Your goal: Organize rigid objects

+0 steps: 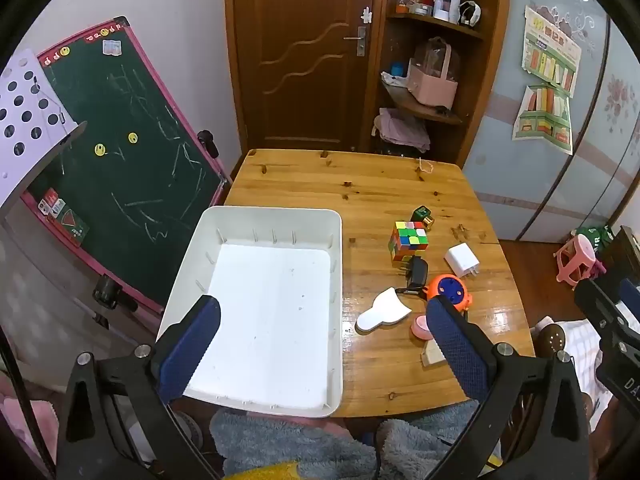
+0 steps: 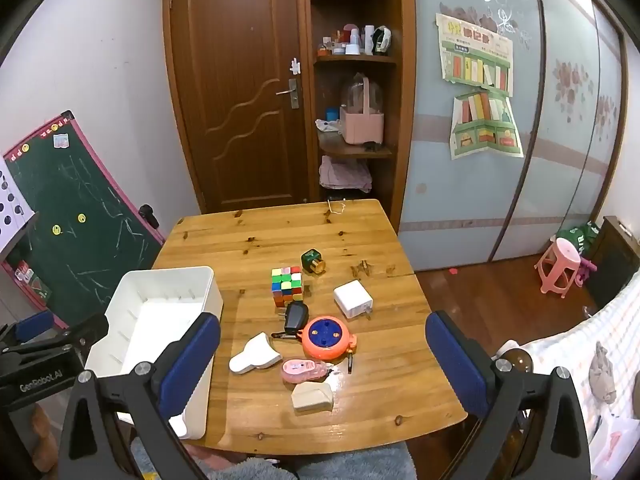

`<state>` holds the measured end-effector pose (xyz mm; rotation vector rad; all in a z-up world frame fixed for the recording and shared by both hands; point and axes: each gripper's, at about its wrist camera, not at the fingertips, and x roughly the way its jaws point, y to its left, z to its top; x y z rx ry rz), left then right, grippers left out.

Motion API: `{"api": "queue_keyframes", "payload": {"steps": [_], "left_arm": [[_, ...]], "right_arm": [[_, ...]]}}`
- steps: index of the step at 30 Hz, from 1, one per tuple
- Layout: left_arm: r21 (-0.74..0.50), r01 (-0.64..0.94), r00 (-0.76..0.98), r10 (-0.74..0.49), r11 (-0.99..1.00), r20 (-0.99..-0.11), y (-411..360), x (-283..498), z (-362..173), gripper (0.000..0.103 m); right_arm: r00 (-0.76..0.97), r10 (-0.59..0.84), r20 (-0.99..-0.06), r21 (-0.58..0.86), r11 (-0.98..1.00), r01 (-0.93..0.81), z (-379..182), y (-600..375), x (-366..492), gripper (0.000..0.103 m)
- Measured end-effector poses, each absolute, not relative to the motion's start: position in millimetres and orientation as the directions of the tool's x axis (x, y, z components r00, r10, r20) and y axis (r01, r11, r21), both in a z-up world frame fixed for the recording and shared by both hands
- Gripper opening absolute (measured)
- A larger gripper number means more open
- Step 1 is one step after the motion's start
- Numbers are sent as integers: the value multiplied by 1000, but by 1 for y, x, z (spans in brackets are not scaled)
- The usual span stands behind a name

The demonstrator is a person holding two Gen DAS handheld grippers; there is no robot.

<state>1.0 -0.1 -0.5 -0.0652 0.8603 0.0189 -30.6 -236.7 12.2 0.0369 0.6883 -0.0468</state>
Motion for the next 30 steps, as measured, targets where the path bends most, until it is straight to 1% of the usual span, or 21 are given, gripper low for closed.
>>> {"api": "queue_keyframes", "payload": {"steps": [5,30], "left_arm": [[-40,-46,666,1,998,-746,-1,0,0,103],[-58,-44,654,-14,997,-756,-1,-3,-5,103]], "right_arm": [[770,-27,-638,19,998,51,11,-237,-30,103],[759,-22,-651,33,998,57,6,-240,-28,103]]}}
